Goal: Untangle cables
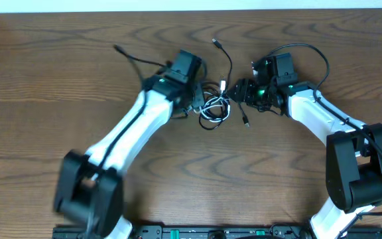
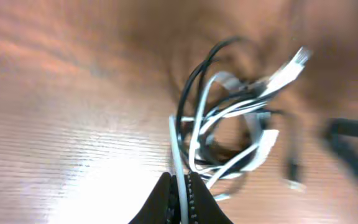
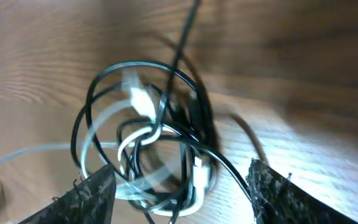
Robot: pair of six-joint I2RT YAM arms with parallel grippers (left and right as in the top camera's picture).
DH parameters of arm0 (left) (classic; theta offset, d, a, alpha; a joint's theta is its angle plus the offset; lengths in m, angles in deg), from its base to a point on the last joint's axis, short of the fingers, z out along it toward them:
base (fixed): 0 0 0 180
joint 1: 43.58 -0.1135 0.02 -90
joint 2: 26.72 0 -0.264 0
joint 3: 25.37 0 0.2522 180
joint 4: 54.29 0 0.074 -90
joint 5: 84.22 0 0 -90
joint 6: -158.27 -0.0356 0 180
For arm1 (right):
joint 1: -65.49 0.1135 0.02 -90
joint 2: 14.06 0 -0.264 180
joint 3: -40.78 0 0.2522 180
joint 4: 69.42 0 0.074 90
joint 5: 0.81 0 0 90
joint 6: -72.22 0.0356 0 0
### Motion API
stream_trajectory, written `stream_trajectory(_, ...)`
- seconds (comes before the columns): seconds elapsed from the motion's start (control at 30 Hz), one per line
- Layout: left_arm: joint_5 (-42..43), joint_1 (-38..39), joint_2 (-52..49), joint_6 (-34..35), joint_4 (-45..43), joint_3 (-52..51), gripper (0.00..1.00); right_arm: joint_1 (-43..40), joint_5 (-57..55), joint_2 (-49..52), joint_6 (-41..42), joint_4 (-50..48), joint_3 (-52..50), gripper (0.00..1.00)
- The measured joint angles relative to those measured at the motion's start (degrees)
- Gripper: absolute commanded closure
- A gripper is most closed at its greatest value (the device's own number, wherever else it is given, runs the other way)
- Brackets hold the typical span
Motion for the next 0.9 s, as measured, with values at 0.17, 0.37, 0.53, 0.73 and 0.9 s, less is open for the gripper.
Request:
stream_trajectory(0.17,0.1,1.3,10.2,0.0,-1.6,0.0,0.93,2.0,2.0,0.0,-0.2,-2.3,0.0,0.36)
stream_trajectory(0.37,2.2,1.4,15.7,0.0,-6.3,0.0,0.93,2.9,4.4,0.0,-0.2,-3.3,0.0,0.35)
stream_trajectory(0.53,4.0,1.3,20.0,0.0,-9.9,0.0,0.93,4.5,6.5,0.0,-0.4,-5.3,0.0,0.32)
stream_trajectory(0.73,6.7,-1.1,25.6,1.3,-15.0,0.0,0.93,5.3,9.7,0.0,-1.4,-6.0,0.0,0.30)
stream_trajectory(0.9,7.9,-1.7,29.9,1.3,-16.1,0.0,0.93,5.3,12.3,0.0,-4.3,-7.0,0.0,0.27)
